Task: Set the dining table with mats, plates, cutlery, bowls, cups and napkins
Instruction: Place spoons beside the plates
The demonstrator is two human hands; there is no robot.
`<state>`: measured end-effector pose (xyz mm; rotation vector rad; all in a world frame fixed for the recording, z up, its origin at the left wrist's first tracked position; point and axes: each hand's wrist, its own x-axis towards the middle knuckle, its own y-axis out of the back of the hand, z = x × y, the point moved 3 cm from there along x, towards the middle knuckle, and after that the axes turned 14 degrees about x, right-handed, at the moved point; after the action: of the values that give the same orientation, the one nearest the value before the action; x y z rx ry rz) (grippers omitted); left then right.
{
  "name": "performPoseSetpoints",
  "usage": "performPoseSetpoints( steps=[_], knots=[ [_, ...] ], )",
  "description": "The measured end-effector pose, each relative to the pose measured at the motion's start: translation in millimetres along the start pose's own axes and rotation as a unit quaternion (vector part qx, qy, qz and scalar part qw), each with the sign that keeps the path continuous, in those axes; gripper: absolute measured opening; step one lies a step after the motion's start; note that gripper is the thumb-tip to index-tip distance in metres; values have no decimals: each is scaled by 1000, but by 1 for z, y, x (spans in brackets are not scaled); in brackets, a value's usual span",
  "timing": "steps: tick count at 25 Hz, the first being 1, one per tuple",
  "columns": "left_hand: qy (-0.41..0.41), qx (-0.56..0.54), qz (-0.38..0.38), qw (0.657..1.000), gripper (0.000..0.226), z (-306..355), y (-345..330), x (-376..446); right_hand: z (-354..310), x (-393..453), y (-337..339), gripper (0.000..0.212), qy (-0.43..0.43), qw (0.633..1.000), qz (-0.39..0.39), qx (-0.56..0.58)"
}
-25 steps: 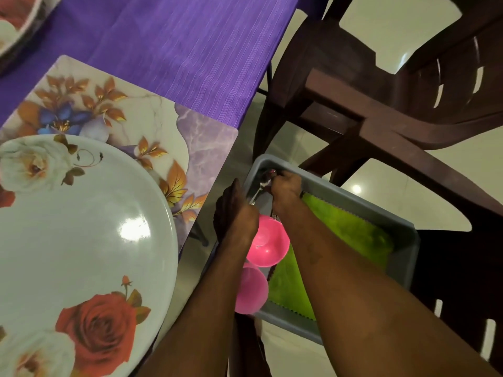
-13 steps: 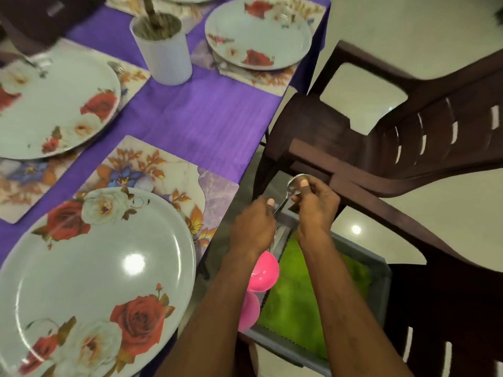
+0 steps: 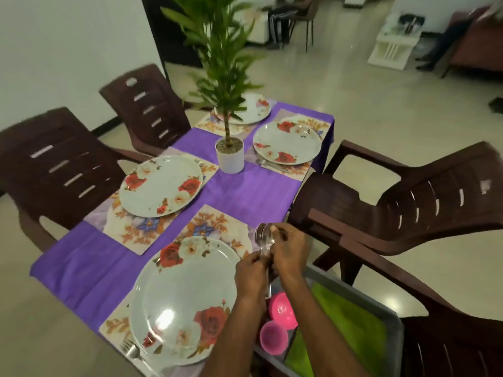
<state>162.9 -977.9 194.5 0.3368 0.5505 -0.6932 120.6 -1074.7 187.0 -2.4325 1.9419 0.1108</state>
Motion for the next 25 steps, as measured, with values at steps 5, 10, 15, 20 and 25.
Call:
performPoseSetpoints(
  steps=[5,10,15,20,25],
  knots=[
    [53,-123,37,990,26,3,56,5,-10,-25,-48,11,-4,999,10,36],
    [32,-64,42,997,24,0,135,17,-14,-53,-93,6,-133,970,30,201],
    [18,12,35,999,27,-2,200,28,10,-81,-116,11,-262,943,-4,205],
    [16,14,31,999,25,4,221,31,29,-61,-107,18,-202,977,-49,53],
    [27,29,54,998,27,2,237,44,41,-3,-121,30,-75,982,-111,-133]
  ],
)
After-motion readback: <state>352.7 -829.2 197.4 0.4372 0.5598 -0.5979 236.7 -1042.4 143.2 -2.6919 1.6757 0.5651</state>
